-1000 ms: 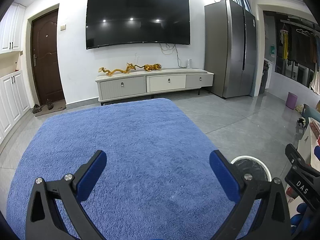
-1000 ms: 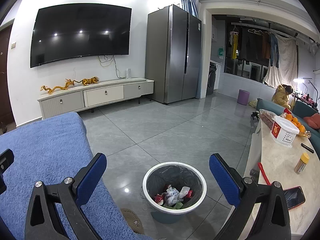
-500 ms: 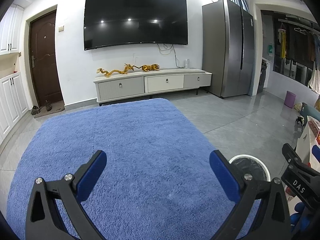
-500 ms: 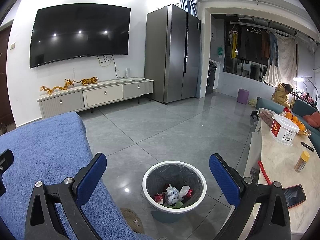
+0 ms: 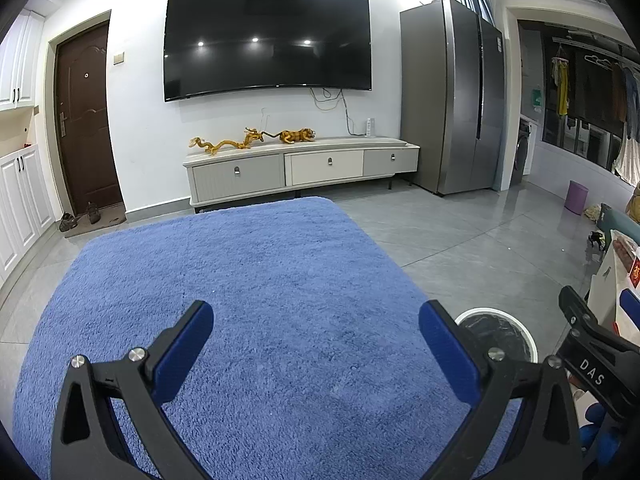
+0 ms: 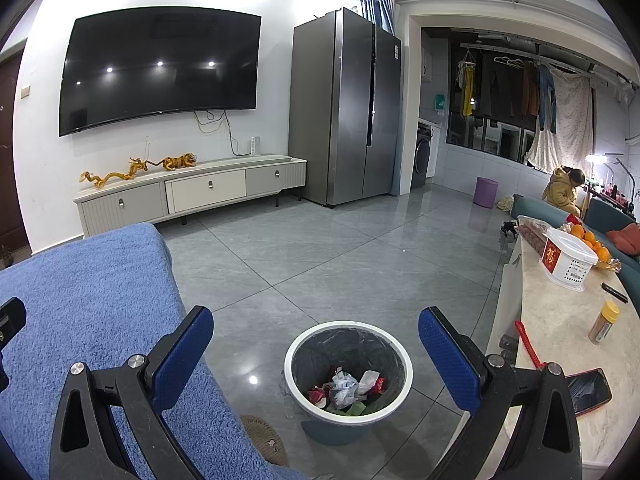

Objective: Collect trash

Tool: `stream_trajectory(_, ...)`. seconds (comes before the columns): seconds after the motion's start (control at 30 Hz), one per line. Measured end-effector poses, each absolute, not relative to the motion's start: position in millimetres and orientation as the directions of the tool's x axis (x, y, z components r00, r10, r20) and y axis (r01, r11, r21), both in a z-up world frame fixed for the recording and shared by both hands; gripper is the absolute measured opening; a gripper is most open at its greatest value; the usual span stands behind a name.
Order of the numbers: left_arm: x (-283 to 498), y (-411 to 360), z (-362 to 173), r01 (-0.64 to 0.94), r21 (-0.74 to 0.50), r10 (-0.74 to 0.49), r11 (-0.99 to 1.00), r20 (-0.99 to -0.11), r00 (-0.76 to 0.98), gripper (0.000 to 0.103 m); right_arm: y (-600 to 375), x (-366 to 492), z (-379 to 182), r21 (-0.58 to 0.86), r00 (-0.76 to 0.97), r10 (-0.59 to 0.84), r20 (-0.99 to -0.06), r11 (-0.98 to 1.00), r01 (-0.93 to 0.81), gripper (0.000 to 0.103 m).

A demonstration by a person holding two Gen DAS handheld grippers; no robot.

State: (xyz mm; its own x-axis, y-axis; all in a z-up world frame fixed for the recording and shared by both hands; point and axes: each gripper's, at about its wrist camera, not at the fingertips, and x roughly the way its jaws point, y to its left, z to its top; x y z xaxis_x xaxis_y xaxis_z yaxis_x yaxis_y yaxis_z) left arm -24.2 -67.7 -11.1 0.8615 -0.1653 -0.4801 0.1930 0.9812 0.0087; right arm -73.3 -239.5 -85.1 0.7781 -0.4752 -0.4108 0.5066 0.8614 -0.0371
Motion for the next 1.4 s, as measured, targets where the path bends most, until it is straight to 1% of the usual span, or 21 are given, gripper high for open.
stream_trajectory(1.4, -28.5, -65.7, -7.2, 0.202, 0.011, -0.173, 0.979, -0.469, 0.866, 0.103, -233.0, -76.6, -83.8, -0.040, 0.777, -0.479, -0.409, 0.860, 0.509, 0.103)
